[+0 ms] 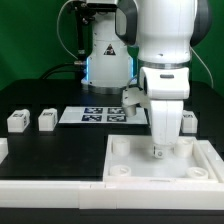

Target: Assemble one leg

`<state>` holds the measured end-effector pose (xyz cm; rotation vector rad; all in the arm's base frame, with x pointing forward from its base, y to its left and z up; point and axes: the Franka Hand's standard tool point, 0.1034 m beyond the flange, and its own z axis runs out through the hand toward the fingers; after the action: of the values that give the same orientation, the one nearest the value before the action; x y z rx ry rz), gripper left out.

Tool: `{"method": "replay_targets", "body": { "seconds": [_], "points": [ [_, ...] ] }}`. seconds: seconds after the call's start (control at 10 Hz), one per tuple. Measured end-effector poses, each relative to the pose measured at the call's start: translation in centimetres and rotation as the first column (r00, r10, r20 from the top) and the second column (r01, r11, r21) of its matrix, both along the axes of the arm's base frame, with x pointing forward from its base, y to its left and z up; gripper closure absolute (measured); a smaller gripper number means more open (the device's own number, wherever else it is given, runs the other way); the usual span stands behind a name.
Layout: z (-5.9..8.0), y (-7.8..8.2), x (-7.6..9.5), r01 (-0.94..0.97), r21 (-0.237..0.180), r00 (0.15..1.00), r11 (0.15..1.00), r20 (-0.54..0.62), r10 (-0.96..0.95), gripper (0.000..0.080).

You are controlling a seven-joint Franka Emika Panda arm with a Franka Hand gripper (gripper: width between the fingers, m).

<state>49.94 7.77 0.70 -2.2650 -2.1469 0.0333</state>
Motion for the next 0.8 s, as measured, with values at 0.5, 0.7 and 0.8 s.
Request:
{"method": "replay_targets", "body": {
  "seconds": [0.5, 0.7, 0.8],
  "points": [
    [3.5, 0.2, -1.3, 0.142, -0.007, 0.989, 0.990, 0.033, -0.141, 0.0151],
    [4.8, 0.5, -2.4, 0.220, -0.006, 0.975, 0.976, 0.047, -0.219, 0.0151],
    [4.5, 0.3, -2.4, 0.221, -0.007, 0.975, 0.975, 0.042, -0.220, 0.0151]
  ]
}}
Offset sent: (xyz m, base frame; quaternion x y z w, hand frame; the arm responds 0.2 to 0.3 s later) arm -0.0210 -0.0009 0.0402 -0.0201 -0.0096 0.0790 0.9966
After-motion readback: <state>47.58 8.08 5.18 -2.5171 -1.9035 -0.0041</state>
